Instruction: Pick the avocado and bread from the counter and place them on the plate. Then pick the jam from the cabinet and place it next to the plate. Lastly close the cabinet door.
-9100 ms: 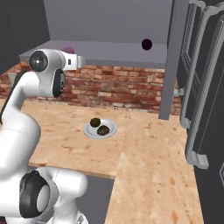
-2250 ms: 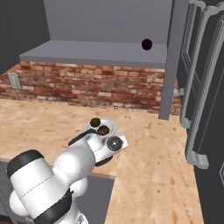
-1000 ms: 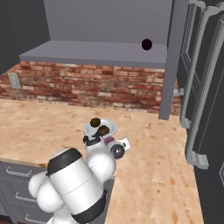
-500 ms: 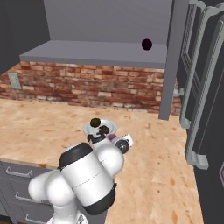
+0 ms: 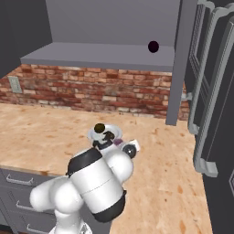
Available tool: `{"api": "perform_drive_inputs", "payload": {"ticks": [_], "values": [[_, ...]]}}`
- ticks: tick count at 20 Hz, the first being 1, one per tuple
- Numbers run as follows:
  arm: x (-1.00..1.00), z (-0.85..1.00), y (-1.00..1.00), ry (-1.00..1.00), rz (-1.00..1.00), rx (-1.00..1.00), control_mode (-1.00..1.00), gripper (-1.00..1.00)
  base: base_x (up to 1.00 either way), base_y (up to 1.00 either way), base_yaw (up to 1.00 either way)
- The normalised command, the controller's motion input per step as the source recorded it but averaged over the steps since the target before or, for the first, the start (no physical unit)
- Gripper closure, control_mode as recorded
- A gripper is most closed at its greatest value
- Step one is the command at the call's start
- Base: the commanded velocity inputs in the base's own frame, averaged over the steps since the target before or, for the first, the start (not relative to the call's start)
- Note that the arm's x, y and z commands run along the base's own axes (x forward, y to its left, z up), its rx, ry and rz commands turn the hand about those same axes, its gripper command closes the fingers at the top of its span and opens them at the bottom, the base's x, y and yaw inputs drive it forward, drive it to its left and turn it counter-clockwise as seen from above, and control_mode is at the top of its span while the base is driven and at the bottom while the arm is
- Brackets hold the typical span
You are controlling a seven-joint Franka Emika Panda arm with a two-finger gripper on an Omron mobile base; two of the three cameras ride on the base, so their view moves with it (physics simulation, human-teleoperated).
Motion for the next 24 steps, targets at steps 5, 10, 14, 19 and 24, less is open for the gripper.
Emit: {"api": "perform_drive_inputs", "payload": {"ticks": [5,10,14,19,24], "values": [[-0.6,-0.19,-0.14,-0.05,-0.01,-0.03,-1.0,-1.0,0.0,0.0,0.0],[-0.39,-0.03,-0.01,0.0,-0.05,-0.03,-1.0,-1.0,0.0,0.0,0.0],[-0.25,0.16,0.01,0.0,-0.08,-0.03,-1.0,-1.0,0.0,0.0,0.0],[-0.01,0.55,0.12,0.11,-0.16,-0.03,-1.0,-1.0,0.0,0.0,0.0],[-0.01,0.64,0.09,0.2,-0.18,0.0,-1.0,-1.0,0.0,0.0,0.0]]}}
